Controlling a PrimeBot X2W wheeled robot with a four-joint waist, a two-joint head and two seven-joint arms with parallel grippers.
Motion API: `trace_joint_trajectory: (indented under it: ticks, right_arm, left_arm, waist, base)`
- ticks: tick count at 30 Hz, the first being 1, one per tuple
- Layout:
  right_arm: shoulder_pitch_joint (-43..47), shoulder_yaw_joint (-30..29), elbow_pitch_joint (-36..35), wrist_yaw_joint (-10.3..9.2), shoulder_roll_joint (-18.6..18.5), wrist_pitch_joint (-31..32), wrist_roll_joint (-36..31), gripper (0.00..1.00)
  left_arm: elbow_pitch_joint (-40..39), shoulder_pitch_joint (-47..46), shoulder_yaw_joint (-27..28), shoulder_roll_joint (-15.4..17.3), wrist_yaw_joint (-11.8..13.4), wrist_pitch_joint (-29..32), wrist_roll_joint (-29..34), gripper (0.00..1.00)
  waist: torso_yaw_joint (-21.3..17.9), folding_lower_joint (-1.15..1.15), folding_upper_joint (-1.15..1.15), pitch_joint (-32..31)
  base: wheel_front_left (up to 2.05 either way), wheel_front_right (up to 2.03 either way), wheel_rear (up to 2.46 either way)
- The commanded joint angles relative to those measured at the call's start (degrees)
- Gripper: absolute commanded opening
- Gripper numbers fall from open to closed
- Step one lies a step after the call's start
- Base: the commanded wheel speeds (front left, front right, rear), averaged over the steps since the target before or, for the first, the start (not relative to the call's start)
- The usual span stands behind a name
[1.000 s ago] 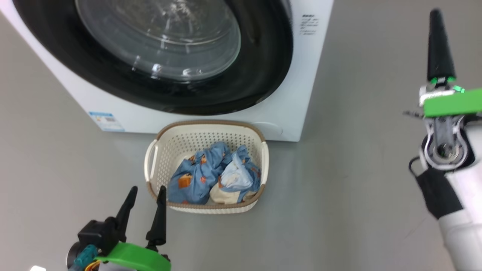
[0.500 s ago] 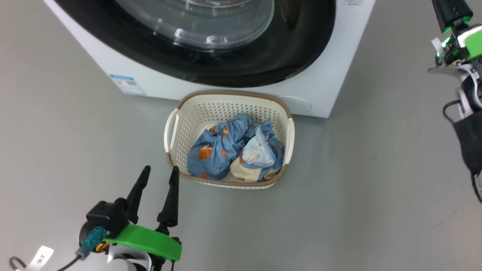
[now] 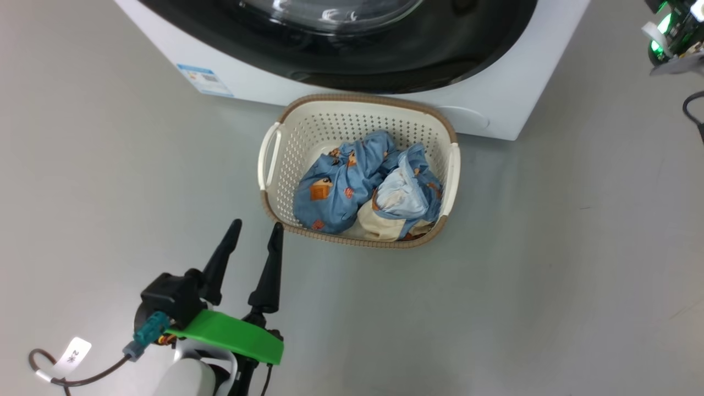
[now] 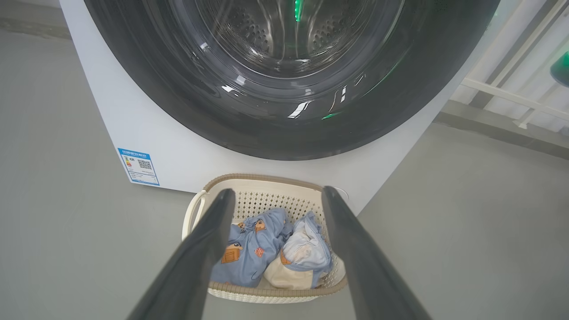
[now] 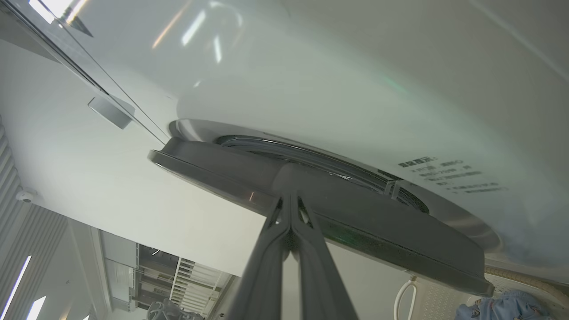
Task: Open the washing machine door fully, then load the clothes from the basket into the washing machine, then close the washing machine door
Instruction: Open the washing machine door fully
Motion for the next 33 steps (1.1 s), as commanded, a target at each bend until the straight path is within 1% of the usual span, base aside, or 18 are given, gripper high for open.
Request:
trace_joint_trajectory:
  ticks: [1,8,12,17,27,33]
  right_arm:
    - [-1.7,0.4,-0.6,0.1,0.2,1.0,0.7,0.0]
    - [-5.9,0.6,2.6,0.1,0.2,4.2,0.2,0.0]
    - [-8.9,1.3,4.8,0.1,-0.1,5.0,-1.5,0.0]
    - [-11.1,2.0,6.7,0.1,0.3,5.6,-2.6,0.0]
    - [-12.4,4.5,7.4,0.1,1.2,7.5,-4.5,0.0]
    - [-10.1,7.7,5.3,0.1,1.2,8.9,-6.6,0.0]
  left_arm:
    - [-1.6,-1.3,1.2,0.9,-0.1,-0.4,-0.7,1.0]
    - [-2.1,-2.2,-0.3,0.9,-0.1,-0.4,-1.5,1.0]
    - [-2.5,-3.1,-1.2,0.9,-0.1,-0.4,-2.1,1.0]
    - [-2.1,-3.6,-2.4,0.9,-0.1,-0.4,-2.4,1.0]
    - [-2.1,-4.9,-3.2,0.9,-0.1,-0.4,-3.0,1.0]
    - [-1.7,-5.0,-2.9,0.9,-0.1,-0.4,-2.9,1.0]
  waist:
    - [1.1,0.0,0.0,1.2]
    - [2.7,0.0,0.0,3.2]
    - [3.7,0.0,0.0,4.8]
    - [4.4,0.0,0.0,5.6]
    - [4.9,0.0,0.0,6.1]
    - [4.4,0.0,0.0,5.0]
  base:
    - [0.0,0.0,0.0]
    - [0.0,0.0,0.0]
    - [0.0,0.0,0.0]
    - [0.0,0.0,0.0]
    - [0.0,0.0,0.0]
    - [0.0,0.0,0.0]
